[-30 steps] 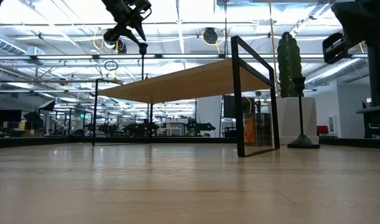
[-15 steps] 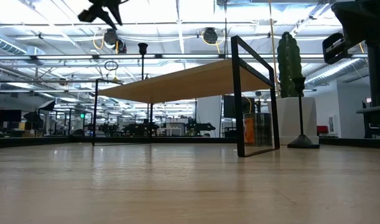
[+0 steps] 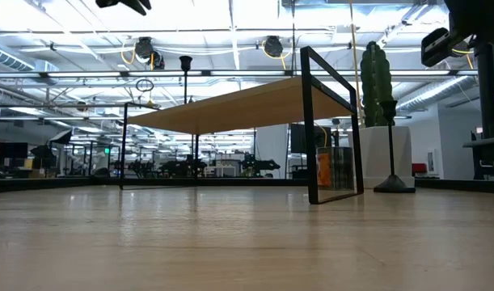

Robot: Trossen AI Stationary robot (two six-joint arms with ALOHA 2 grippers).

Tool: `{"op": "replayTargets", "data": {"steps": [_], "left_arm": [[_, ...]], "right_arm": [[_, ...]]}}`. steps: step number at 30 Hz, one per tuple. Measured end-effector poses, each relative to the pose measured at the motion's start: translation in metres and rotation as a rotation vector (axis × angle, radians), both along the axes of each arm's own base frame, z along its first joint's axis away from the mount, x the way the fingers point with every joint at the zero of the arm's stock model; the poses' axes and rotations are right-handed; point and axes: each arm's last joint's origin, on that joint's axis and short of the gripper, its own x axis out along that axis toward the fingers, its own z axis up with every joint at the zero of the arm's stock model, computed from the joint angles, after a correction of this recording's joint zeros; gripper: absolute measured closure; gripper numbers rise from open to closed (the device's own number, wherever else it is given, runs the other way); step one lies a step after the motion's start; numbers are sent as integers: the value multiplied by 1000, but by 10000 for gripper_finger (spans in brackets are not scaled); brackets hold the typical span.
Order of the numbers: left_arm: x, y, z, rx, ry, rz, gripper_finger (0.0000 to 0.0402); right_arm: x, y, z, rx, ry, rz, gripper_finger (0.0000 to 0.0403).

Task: Pick & Place candle stick holders
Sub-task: Put the top candle holder on the shelf

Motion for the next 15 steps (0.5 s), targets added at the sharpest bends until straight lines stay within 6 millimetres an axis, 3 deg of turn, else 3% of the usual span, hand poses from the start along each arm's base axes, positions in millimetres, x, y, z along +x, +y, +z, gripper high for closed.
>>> {"op": "replayTargets", "data": {"steps": [6, 15], "left_arm": [[14, -3, -28, -13, -56, -65, 300], [24, -13, -110, -94, -221, -160, 300]], "right_arm": [[0, 0, 0, -1, 2, 0, 399], [0, 0, 0, 0, 2, -2, 399]]}}
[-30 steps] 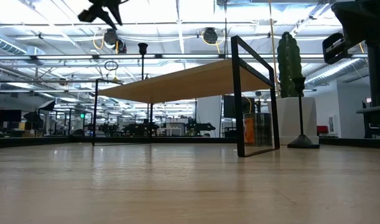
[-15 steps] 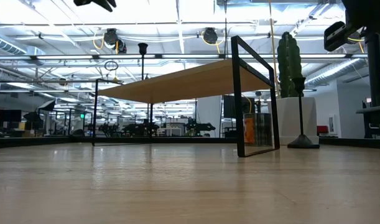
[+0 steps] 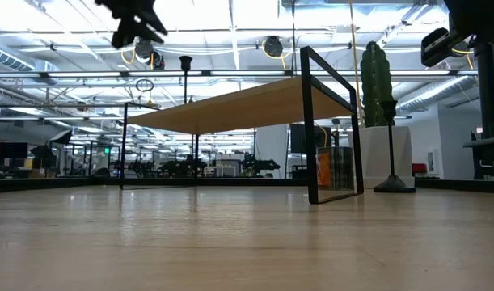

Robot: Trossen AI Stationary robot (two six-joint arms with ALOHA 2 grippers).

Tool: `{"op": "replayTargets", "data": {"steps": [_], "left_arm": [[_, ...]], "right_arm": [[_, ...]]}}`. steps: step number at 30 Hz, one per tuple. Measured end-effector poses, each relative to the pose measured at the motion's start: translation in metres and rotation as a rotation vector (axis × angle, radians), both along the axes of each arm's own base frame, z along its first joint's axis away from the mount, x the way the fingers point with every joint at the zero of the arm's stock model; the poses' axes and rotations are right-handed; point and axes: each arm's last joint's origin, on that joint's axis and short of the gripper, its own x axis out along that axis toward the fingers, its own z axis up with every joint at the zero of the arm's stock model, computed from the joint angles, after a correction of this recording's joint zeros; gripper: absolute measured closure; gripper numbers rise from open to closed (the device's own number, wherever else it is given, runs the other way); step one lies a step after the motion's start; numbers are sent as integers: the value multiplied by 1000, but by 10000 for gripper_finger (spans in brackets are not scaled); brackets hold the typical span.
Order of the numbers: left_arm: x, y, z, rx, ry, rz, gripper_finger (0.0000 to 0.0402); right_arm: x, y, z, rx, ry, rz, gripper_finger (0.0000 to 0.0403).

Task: Pick & Place candle stick holders
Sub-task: Put the top candle holder on the shelf

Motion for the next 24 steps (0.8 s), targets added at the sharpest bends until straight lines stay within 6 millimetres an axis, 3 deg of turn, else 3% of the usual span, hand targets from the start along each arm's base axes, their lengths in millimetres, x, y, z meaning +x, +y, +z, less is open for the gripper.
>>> {"op": "replayTargets", "data": {"steps": [5, 10, 18, 24], "left_arm": [[-11, -11, -37, -41, -67, -6, 300], [-29, -26, -57, -20, -146, -10, 300], [-59, -48, -68, 69, -144, 46, 300], [-65, -51, -65, 47, -175, 122, 300]], "right_arm": [[0, 0, 0, 2, -3, -2, 399], [-3, -1, 7, 27, -76, -2, 399], [-5, -2, 12, 44, -127, -3, 399], [-5, -4, 12, 52, -122, -88, 399]]}}
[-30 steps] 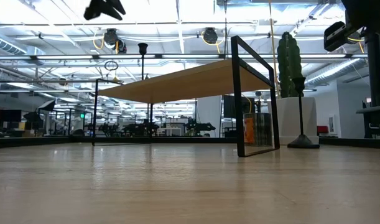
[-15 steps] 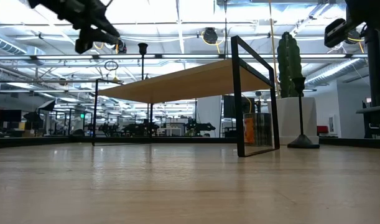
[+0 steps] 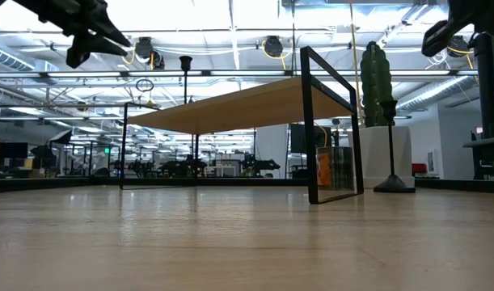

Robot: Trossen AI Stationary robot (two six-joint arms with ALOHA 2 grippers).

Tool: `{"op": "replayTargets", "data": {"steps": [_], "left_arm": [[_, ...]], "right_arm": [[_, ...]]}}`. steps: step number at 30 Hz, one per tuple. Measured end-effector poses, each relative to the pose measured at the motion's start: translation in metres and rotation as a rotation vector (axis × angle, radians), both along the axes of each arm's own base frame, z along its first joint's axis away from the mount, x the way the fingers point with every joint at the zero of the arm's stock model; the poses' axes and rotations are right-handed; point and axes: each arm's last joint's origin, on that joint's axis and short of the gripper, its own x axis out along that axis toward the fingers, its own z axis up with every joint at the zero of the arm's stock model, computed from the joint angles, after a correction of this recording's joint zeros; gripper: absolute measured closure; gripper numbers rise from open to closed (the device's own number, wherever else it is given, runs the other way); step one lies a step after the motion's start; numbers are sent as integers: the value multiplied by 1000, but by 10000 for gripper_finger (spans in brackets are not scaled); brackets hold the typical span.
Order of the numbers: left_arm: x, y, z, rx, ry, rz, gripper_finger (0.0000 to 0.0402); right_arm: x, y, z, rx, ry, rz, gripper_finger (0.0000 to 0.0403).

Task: Pick & Place candle stick holders
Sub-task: Put the top candle holder on the shelf

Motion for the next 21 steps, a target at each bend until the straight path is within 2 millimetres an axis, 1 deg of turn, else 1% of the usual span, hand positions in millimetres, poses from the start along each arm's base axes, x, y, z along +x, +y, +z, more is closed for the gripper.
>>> {"op": "replayTargets", "data": {"steps": [6, 9, 13, 17, 21], "left_arm": [[0, 0, 0, -4, -3, 2, 300], [0, 0, 0, 28, 11, -13, 300], [-1, 1, -1, 35, 21, -15, 300], [-3, 3, 0, 38, 3, -74, 300], [-7, 6, 0, 58, -1, -83, 300]], "right_arm": [[1, -4, -1, 63, 23, -127, 399], [1, -6, -1, 90, 33, -177, 399], [1, -7, -1, 110, 38, -200, 399], [1, -7, -1, 110, 39, -205, 399], [1, -8, -2, 134, 57, -266, 399]]}}
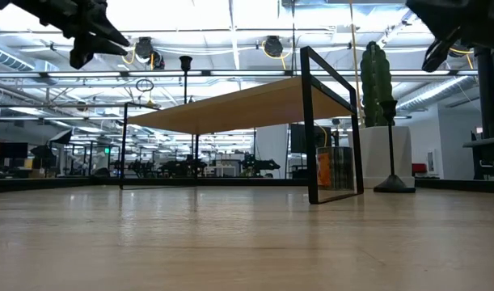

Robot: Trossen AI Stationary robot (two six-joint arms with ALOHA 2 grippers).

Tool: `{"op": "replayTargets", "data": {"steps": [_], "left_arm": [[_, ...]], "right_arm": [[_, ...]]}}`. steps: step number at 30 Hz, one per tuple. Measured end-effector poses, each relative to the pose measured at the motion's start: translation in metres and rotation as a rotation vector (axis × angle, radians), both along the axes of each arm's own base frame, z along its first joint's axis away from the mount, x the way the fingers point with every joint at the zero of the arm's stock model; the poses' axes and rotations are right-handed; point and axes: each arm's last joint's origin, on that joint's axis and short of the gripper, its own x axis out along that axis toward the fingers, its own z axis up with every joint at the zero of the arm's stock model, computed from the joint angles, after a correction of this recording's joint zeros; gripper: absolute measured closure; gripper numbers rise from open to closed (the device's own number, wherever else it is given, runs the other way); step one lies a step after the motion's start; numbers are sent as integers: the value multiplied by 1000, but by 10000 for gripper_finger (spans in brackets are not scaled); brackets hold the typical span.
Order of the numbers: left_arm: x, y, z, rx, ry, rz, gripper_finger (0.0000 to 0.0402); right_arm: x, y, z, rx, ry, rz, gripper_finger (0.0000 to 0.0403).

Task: Pick & Place candle stick holders
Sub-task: Put the top candle holder on the shelf

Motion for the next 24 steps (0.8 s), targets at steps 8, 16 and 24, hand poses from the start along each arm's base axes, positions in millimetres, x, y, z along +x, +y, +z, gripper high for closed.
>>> {"op": "replayTargets", "data": {"steps": [8, 16, 24], "left_arm": [[-8, 7, 1, 60, -15, -45, 300], [-13, 19, -17, 89, -87, -127, 300], [-17, 33, -53, 76, -154, -154, 300]], "right_arm": [[3, -1, 23, -34, 164, -80, 399], [15, 0, 58, -27, 337, -176, 399], [31, 4, 95, 69, 495, -228, 402]]}}
